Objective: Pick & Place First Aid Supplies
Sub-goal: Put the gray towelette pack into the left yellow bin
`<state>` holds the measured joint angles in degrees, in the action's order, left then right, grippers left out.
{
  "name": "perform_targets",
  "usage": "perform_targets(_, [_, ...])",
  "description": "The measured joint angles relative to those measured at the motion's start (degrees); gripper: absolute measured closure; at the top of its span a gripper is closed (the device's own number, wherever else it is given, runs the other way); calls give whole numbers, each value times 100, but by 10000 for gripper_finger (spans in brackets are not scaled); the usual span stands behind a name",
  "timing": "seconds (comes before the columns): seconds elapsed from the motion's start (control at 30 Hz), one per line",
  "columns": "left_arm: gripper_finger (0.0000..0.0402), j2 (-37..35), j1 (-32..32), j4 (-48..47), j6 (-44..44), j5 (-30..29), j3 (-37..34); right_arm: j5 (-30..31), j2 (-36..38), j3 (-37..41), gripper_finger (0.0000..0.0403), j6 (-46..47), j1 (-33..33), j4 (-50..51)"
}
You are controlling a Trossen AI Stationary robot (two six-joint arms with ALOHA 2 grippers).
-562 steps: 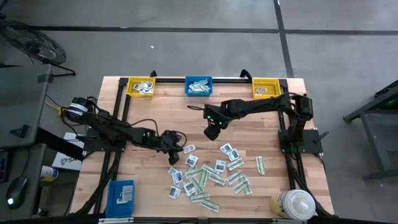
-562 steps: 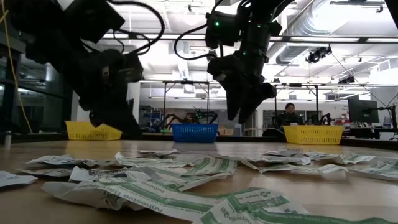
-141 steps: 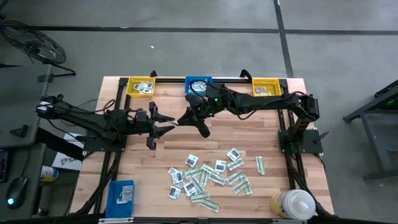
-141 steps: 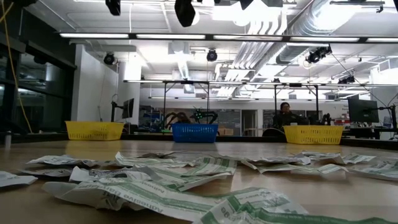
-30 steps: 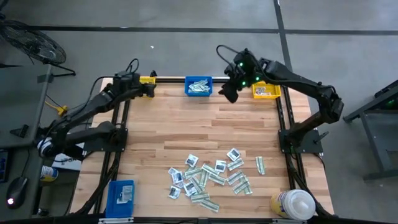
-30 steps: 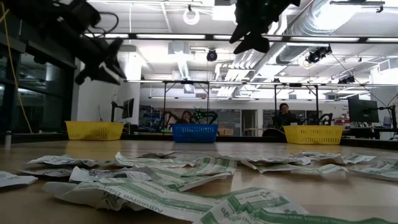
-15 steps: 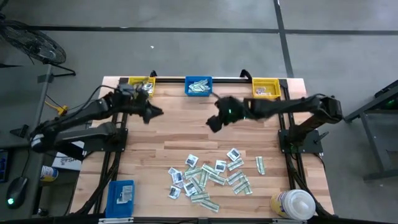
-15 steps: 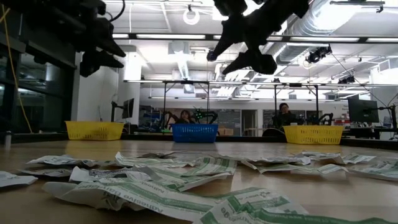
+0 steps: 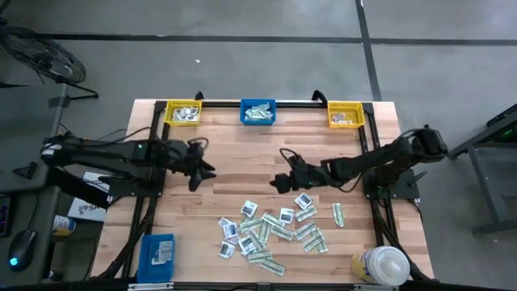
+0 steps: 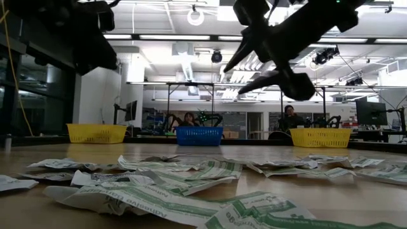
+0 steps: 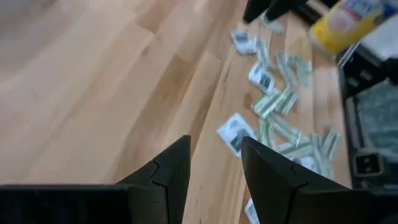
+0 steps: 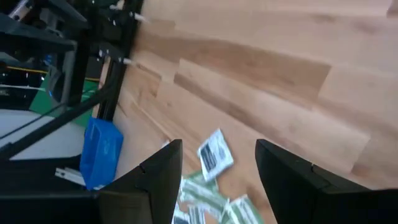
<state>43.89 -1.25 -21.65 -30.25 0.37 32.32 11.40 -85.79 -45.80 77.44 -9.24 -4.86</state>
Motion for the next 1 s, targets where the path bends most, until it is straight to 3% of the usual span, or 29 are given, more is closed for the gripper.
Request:
perform_targets(0.4, [259, 2068, -1227, 1369, -724, -1072, -2, -273, -865, -46, 206, 654, -374, -576])
perform_targets(0.5, [259, 2585, -1346, 1548, -906, -1031, -3, -299, -1179, -158, 206, 760, -467, -592])
perform_targets(0.73, [259, 3776, -1694, 3045, -1082, -813, 0, -296, -1782, -455, 206, 871, -624, -830])
perform_targets(1.0, [259, 4521, -1752, 3978, -1288, -1000, 13, -200, -2217, -845, 206, 820, -623, -843])
